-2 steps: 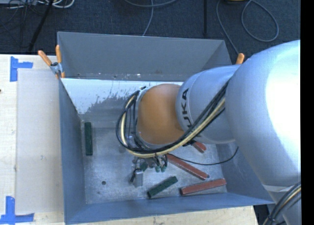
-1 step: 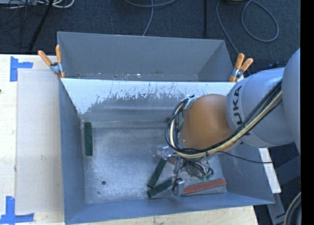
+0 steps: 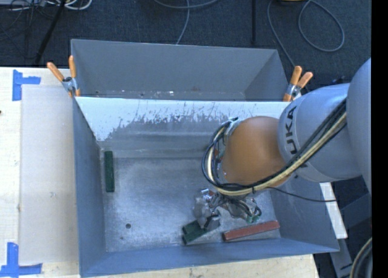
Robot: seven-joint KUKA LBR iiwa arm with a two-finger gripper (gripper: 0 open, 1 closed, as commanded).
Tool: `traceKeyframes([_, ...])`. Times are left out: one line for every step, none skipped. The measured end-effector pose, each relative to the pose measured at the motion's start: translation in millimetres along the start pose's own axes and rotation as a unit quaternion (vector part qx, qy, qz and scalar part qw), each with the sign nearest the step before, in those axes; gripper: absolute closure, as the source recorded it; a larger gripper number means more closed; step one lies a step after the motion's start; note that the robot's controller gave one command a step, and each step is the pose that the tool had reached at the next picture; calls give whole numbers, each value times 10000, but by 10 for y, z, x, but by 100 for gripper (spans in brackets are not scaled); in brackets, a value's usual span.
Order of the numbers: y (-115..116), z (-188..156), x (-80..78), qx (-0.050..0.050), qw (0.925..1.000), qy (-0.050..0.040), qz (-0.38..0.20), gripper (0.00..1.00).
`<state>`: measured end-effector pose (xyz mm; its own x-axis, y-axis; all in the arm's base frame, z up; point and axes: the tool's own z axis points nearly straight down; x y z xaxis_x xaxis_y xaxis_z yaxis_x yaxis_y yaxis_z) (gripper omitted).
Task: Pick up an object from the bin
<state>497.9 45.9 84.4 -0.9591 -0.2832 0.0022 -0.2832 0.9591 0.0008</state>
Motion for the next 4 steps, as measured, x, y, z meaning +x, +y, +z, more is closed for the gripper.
traceKeyframes([0,0,0,-1,10000,0,4,0])
traceKeyframes([63,108,177,25,9975,-133,-688,0])
traceKeyframes([64,130,223,13,9977,-58,-679,100])
traceKeyframes([242,-1331,29,12,9963,-55,-855,100])
